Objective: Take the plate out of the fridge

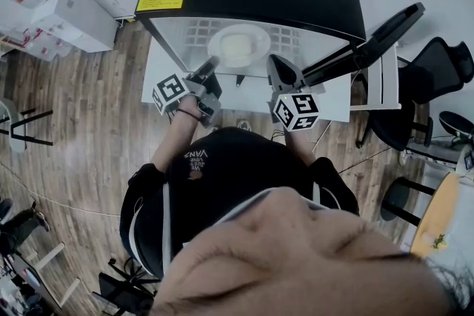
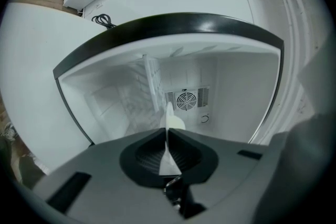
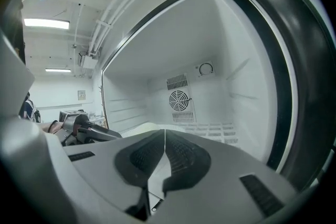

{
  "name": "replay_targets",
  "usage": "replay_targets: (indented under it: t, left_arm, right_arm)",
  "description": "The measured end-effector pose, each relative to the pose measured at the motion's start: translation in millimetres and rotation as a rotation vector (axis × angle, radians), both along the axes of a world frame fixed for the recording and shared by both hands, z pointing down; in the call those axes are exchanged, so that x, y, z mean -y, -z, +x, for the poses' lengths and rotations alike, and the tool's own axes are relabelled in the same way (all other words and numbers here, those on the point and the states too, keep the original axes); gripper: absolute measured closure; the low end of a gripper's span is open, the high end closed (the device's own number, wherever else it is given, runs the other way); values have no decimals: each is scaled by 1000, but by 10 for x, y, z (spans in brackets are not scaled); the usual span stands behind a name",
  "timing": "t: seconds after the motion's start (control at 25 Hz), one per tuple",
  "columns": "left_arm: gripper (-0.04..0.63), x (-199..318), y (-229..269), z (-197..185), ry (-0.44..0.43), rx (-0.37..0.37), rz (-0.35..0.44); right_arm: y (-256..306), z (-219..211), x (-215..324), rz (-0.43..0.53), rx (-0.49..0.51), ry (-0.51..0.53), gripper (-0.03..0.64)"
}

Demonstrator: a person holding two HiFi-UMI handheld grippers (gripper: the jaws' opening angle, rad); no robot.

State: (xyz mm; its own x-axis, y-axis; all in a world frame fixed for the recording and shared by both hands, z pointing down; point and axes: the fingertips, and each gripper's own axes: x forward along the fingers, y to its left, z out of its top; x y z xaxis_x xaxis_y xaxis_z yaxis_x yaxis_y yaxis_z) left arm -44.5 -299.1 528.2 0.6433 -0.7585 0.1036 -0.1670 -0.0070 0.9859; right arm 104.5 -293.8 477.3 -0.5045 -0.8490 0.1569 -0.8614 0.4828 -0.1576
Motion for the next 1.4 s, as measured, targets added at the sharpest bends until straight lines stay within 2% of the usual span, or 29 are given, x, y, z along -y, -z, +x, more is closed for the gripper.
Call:
replay_targets:
  t: [0.24,0.56,0.72,0.92,1.08,1.28,1.4]
  left_arm:
    - [566,-11,-1,-12,1,-4,-2]
    - [566,-12,-13,-22,3,-8,-6]
    - [566,-12,-15,-20,5,-12,-8]
    - [566,-11,-28,-28,7,-18,-13]
    - [566,-8,-27,-28,8,-22,-14]
    - [566,-1,-24,-45,14,-25,-13]
    - [566,4,-30,-51,14,-22,-10]
  right_arm:
    - [-168,-12,21,-53,22,-8,603]
    - [-219,72,76,-107,150,-55,603]
    - [-230,57,94,-121,175,-47,601]
    - [-307,14,112,-172,217,-35,548]
    - [-329,-3,129,-206,293,-27,528]
    - [-361,-5,174,-269,437,-22,511]
    - [-375,-27,203,-298,492,-13,467]
